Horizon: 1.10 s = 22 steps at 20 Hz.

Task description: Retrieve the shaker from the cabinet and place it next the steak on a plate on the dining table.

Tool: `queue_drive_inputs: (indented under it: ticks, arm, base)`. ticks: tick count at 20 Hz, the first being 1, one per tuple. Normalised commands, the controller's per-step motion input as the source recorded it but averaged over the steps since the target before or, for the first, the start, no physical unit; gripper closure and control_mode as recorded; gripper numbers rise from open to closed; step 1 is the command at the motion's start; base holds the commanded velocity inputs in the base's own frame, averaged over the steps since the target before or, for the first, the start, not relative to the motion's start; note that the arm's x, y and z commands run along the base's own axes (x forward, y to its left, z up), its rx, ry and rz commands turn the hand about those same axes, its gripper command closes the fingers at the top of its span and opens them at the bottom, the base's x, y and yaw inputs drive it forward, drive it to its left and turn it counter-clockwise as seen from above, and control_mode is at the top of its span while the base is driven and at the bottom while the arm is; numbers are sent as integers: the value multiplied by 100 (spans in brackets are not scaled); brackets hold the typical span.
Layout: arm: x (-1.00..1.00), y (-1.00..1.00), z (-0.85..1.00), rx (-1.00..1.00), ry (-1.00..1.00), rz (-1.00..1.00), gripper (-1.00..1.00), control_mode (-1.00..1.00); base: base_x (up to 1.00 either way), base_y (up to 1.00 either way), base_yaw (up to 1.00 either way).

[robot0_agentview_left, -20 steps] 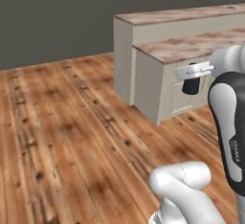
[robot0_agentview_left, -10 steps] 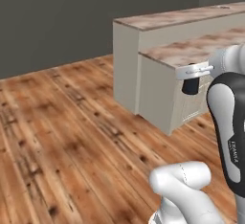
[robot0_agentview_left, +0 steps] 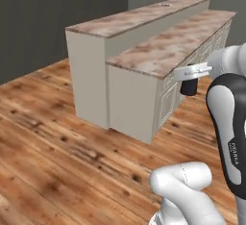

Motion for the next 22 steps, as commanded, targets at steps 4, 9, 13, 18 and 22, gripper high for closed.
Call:
queue_drive_inputs:
  ticks: [4, 9, 13, 18, 22]
  arm:
    - [0, 0, 0, 0, 0, 0, 100, 100]
    - [0, 0, 0, 0, 0, 0, 100, 100]
    - [0, 0, 0, 0, 0, 0, 100, 100]
    - [0, 0, 0, 0, 0, 0, 100, 100]
    - [0, 0, 0, 0, 0, 0, 100, 100]
  base:
    - [54, 73, -76]
    - [38, 97, -64]
    - [29, 100, -56]
    - [22, 100, -53]
    - [4, 100, -53]
